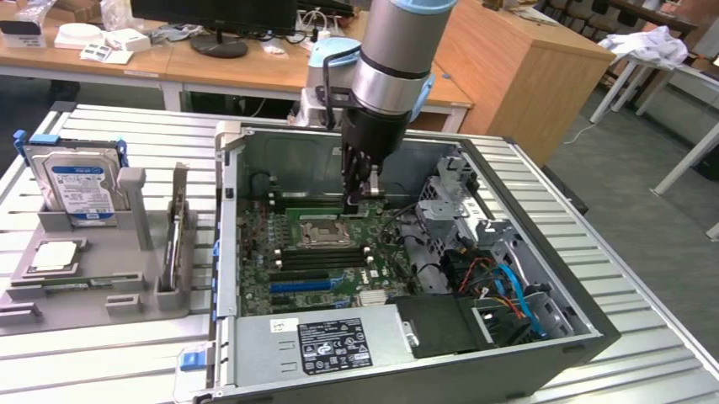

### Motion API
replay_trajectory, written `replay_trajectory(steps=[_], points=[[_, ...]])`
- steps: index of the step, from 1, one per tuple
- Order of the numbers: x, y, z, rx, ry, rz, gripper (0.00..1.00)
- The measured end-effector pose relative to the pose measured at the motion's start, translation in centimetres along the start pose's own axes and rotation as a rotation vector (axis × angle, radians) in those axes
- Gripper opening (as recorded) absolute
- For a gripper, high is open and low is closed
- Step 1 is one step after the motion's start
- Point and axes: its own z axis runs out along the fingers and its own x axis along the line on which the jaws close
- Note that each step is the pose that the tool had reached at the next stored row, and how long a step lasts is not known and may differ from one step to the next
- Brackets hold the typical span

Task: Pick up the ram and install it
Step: 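Insert the ram into the slot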

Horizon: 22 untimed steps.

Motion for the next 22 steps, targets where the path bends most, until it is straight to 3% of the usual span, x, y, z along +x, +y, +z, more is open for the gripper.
replay_trajectory(steps=[8,22], points=[[0.03,-0.01,0.79,0.0001,-0.0001,0.000,0.11],[0.08,-0.59,0.83,0.0000,0.0000,0.000,0.11]])
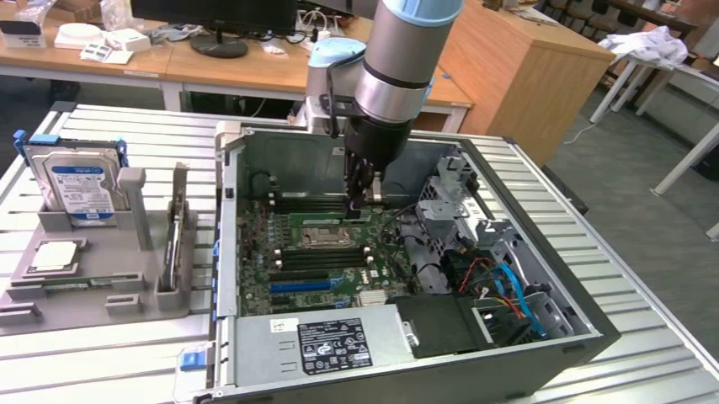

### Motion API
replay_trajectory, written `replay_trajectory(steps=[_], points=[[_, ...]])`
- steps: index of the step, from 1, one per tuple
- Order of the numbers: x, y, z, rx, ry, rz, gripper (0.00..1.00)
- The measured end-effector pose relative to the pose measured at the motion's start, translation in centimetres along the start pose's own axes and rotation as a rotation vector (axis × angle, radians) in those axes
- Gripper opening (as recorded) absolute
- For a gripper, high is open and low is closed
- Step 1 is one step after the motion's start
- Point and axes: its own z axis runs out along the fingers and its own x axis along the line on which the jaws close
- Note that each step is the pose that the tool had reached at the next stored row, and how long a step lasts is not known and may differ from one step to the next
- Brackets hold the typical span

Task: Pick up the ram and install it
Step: 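Insert the ram into the slot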

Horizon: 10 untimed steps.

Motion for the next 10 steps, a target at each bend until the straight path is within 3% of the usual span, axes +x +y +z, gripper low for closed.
replay_trajectory(steps=[4,10], points=[[0.1,0.01,0.00,0.0001,-0.0001,0.000,0.11],[1.2,0.04,-0.05,0.0002,-0.0006,0.000,0.11]])
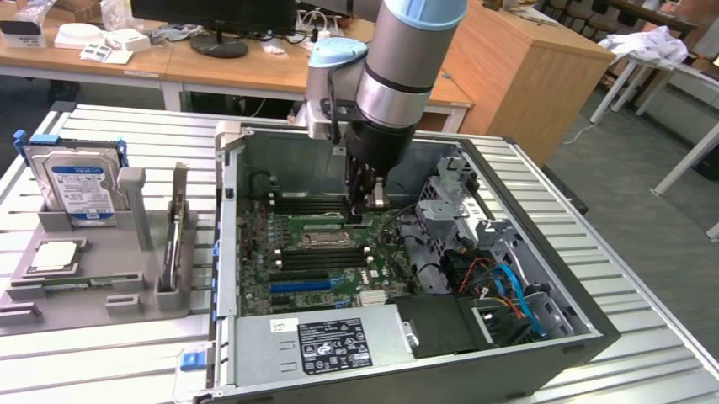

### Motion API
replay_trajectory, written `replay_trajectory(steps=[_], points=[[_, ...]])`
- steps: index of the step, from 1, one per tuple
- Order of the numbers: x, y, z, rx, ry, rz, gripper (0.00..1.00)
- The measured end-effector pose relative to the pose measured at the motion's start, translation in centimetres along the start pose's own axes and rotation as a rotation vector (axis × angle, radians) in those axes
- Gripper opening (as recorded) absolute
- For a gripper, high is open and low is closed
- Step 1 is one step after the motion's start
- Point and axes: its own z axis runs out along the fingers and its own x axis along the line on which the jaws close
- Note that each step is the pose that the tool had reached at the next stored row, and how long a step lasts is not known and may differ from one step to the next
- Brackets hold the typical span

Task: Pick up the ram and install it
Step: 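Insert the ram into the slot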

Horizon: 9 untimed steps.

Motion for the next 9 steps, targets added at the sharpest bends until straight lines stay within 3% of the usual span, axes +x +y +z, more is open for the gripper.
replay_trajectory(steps=[9], points=[[1.15,0.01,-0.04,0.0000,-0.0011,0.000,0.11]])
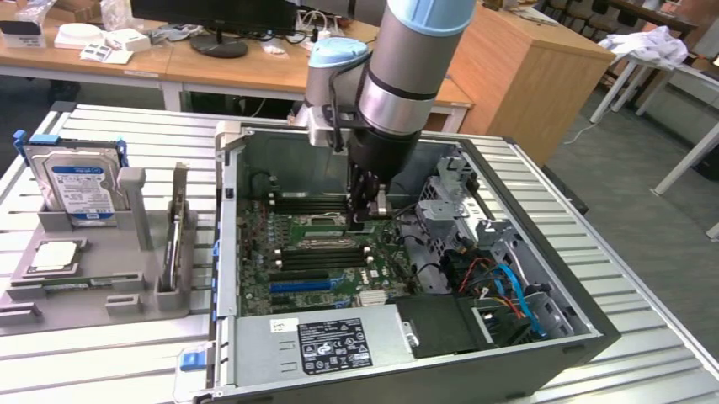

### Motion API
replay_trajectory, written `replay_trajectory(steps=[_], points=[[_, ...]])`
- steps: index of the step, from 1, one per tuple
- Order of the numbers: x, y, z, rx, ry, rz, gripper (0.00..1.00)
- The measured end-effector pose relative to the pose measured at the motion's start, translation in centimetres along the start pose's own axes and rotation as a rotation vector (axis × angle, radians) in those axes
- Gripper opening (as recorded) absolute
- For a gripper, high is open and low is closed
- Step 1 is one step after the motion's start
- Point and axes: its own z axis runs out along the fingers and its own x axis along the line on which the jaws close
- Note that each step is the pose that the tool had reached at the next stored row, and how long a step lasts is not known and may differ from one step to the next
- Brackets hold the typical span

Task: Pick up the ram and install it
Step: 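Insert the ram into the slot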

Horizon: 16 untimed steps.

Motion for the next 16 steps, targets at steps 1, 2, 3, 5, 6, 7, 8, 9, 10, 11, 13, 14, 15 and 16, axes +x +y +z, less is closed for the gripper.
replay_trajectory(steps=[1,2,3,5,6,7,8,9,10,11,13,14,15,16], points=[[0.0,0.00,0.00,0.0000,0.0000,0.000,0.11],[0.0,0.00,0.00,0.0000,-0.0001,0.000,0.11],[0.0,0.00,0.04,0.0000,-0.0001,0.000,0.11],[0.0,0.00,0.30,0.0003,0.0001,0.000,0.11],[0.0,-0.01,0.48,0.0006,0.0000,0.000,0.11],[0.0,-0.01,0.66,0.0010,0.0000,0.000,0.11],[0.0,-0.02,0.84,0.0014,0.0000,0.000,0.11],[0.0,-0.02,1.02,0.0017,0.0000,0.000,0.11],[0.1,-0.01,1.21,0.0021,0.0000,0.000,0.11],[0.1,-0.01,1.39,0.0024,0.0000,0.000,0.11],[0.1,-0.01,1.54,0.0027,0.0000,0.000,0.11],[0.1,-0.02,1.54,0.0027,0.0001,0.000,0.11],[0.1,-0.02,1.54,0.0027,0.0001,0.000,0.11],[0.1,-0.01,1.54,0.0027,0.0001,0.000,0.11]])
